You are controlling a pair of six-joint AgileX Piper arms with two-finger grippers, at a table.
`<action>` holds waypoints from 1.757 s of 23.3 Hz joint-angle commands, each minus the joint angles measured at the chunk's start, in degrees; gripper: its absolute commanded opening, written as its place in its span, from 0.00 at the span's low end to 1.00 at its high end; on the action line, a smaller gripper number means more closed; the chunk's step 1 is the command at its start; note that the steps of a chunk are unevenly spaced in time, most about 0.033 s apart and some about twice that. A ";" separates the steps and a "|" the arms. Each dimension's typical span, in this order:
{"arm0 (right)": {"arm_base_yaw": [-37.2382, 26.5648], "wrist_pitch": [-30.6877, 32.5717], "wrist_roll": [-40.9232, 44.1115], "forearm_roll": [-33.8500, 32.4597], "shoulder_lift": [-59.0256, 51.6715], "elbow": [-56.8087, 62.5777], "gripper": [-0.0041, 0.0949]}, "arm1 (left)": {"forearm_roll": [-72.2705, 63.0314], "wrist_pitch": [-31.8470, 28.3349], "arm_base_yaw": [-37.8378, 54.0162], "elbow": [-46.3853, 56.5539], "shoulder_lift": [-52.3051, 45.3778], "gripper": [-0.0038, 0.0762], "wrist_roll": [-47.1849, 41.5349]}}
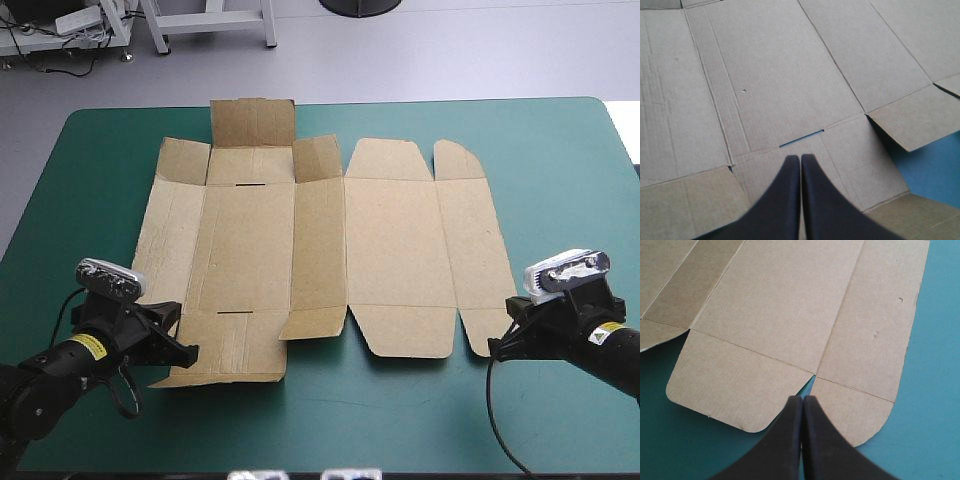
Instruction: Fold the box
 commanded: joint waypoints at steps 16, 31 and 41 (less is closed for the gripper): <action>0.06 -3.10 -0.63 1.58 -0.01 -1.28 0.02 | -1.31 -3.28 -0.32 -1.53 -0.18 0.04 0.22; 0.06 -3.67 -1.04 1.58 -0.01 -1.28 0.02 | -5.66 2.82 4.15 -25.67 32.59 0.40 8.45; 0.06 -3.67 -3.46 1.58 -0.01 -1.28 0.02 | -33.64 30.39 26.79 -39.40 51.55 0.41 24.40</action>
